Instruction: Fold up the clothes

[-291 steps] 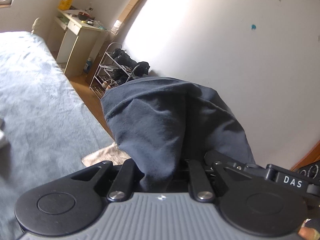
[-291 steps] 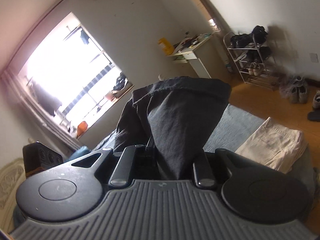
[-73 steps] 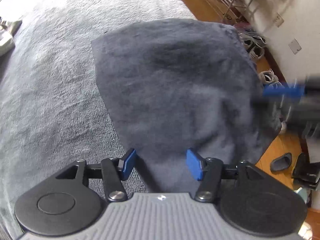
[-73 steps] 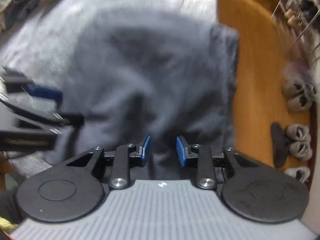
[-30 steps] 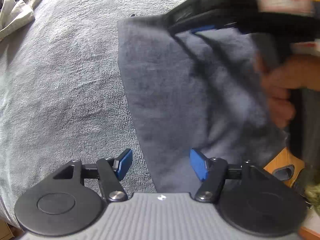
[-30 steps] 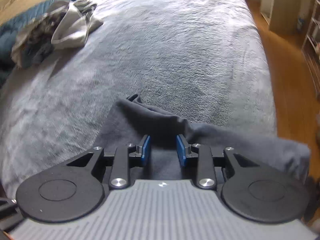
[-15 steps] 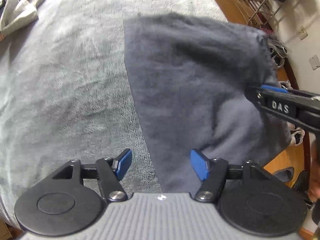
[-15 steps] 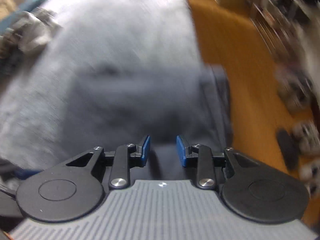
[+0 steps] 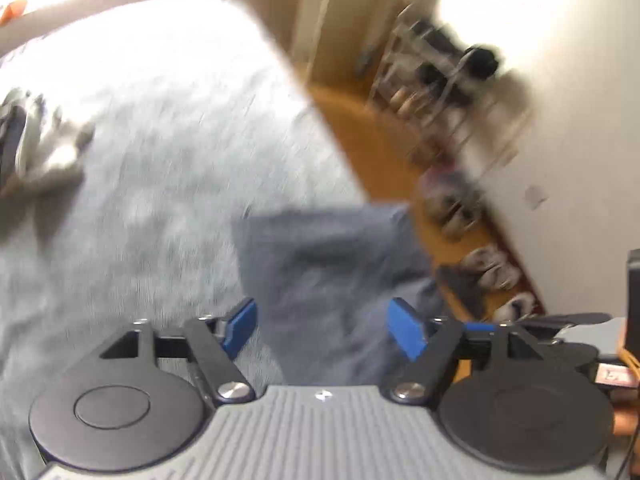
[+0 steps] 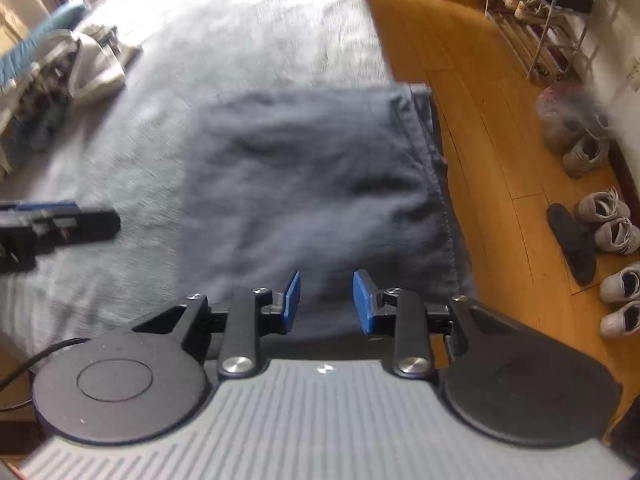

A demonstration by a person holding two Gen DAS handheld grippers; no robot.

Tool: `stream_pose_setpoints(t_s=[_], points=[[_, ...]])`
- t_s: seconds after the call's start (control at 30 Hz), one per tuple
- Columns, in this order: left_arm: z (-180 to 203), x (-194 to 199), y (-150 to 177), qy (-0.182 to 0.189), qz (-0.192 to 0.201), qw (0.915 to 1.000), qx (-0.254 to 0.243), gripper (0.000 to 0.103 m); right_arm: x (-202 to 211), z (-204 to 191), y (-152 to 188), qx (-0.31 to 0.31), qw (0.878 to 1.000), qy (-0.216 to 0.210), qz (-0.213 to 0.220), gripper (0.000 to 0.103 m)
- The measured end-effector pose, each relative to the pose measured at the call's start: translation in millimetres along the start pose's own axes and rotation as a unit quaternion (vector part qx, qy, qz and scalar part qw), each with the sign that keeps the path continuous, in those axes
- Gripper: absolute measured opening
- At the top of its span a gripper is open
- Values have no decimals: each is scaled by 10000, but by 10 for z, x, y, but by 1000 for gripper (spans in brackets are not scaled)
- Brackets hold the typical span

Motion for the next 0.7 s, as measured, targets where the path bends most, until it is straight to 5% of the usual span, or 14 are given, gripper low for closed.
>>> stream_pose_setpoints(t_s=[0.23,0.5,0.7], points=[[108,962,-149,162,882,9960,-49,89,855,-273,148,-193,9981,151,564,43],[137,1705,33,-267,1398,9895,-242,93,1620,-542,431,-495,9918,536,1053,59],[246,2221,135,-44,1758,9844,35,97,2071,-719,663,-616,9859,740,1371,71]])
Point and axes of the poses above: each gripper's, at about its wrist camera, not at the fingertips, and x roughly against the way its jaws point, z to its right, y to its underside, the point moved 10 cm from there along -x, roughly the way its jaws point, and after that the axes turned 7 degrees about -x, right-handed, at the moved point
